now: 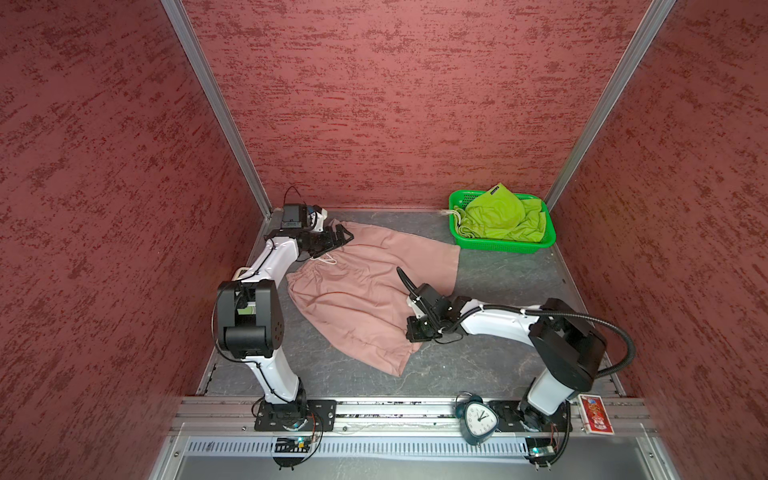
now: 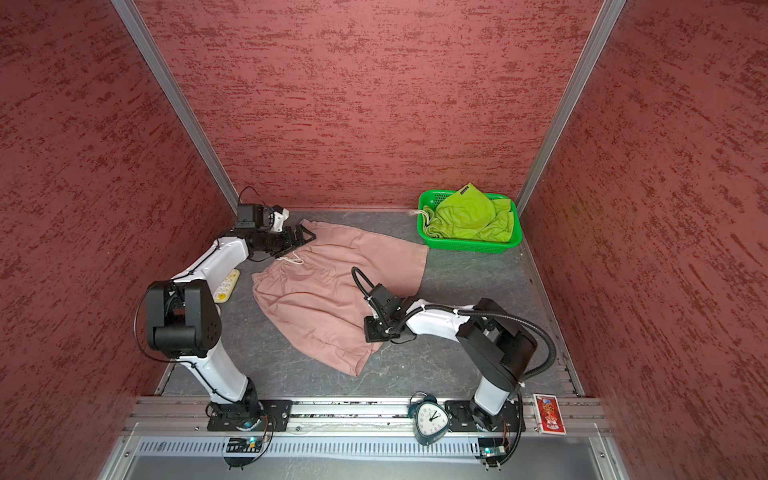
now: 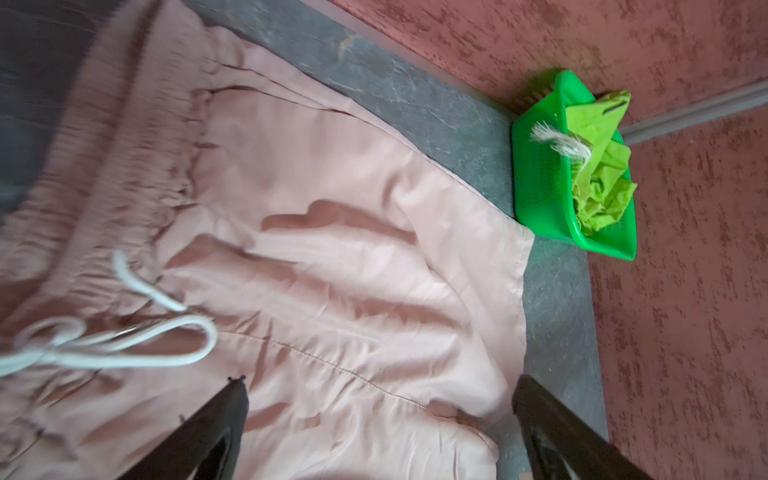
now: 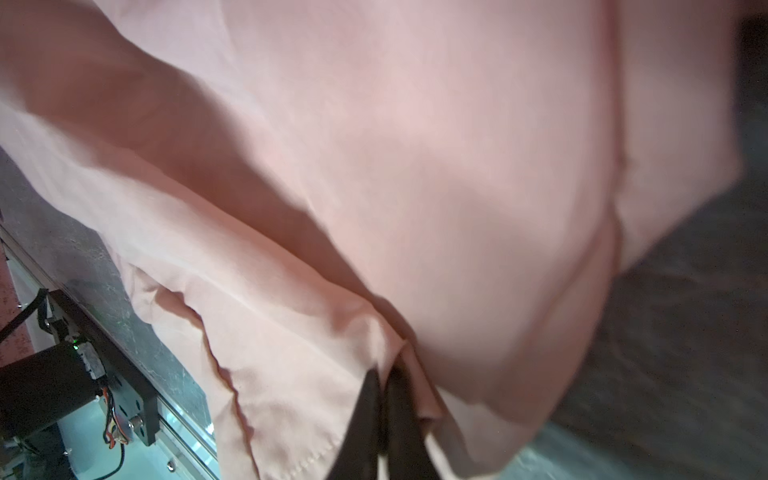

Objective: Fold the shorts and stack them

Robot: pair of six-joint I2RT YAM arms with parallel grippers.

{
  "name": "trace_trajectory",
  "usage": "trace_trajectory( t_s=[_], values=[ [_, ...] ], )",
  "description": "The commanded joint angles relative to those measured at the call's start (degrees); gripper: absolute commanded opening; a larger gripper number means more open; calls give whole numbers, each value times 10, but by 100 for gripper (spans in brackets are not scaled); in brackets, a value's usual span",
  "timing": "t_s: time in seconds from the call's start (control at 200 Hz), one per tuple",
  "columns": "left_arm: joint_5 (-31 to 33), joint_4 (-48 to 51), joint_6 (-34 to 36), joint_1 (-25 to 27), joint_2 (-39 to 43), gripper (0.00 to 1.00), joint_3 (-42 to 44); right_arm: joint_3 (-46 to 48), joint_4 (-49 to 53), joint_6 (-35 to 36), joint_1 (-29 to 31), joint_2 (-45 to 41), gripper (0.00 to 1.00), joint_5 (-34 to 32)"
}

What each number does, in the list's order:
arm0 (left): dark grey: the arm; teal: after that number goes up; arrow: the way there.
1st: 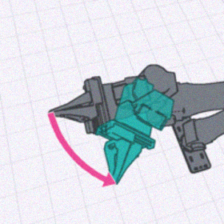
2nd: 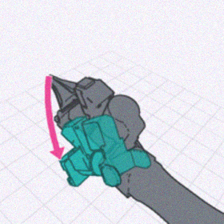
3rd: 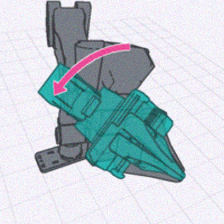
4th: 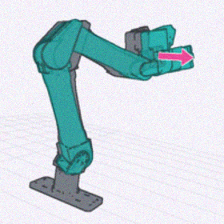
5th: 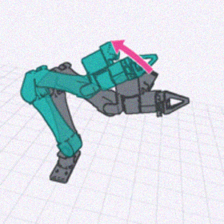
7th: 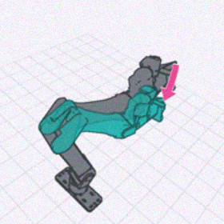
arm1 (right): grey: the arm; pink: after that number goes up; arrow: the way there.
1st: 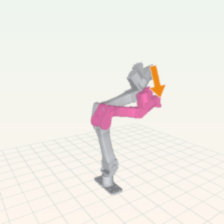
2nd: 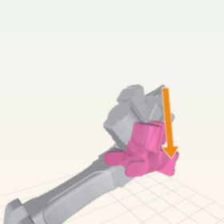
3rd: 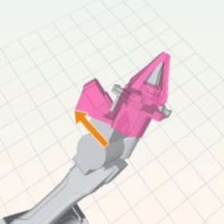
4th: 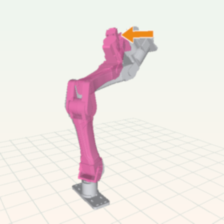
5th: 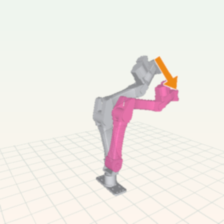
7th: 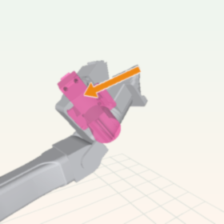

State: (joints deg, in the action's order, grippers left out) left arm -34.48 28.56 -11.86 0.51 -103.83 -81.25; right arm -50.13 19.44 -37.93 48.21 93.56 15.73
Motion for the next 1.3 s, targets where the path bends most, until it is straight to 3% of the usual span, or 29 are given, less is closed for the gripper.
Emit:
trace_trajectory(
  t_s=[0.0,0.16,0.361,0.516,0.646,0.801,0.922,1.062,1.127,1.172,1.292],
  values=[
    [-21,9,59,58,-75,99,-78,30,24,0,-13,-88,39,-35],
    [-18,33,65,88,-185,99,-176,62,9,-19,-48,-159,47,-51],
    [23,72,52,73,-277,99,-250,86,29,-6,-125,-188,62,-89],
    [17,49,8,24,-278,99,-209,82,-4,45,-226,-177,67,-99],
    [33,24,3,3,-242,99,-153,45,-69,74,-245,-107,69,-67],
    [65,22,-8,-9,-222,99,-132,-52,-117,108,-249,41,71,-24],
    [47,-10,-35,-15,-207,99,-118,-144,-120,139,-251,121,70,7],
    [33,1,-32,-5,-167,99,-118,-168,-60,169,-237,66,66,32],
    [21,13,-36,0,-129,99,-108,-155,-18,173,-223,33,66,78],
    [28,10,-39,4,-94,99,-90,-140,7,178,-200,16,66,105],
    [59,19,-50,-1,5,100,-46,-102,55,164,-103,-8,66,84]
  ],
)
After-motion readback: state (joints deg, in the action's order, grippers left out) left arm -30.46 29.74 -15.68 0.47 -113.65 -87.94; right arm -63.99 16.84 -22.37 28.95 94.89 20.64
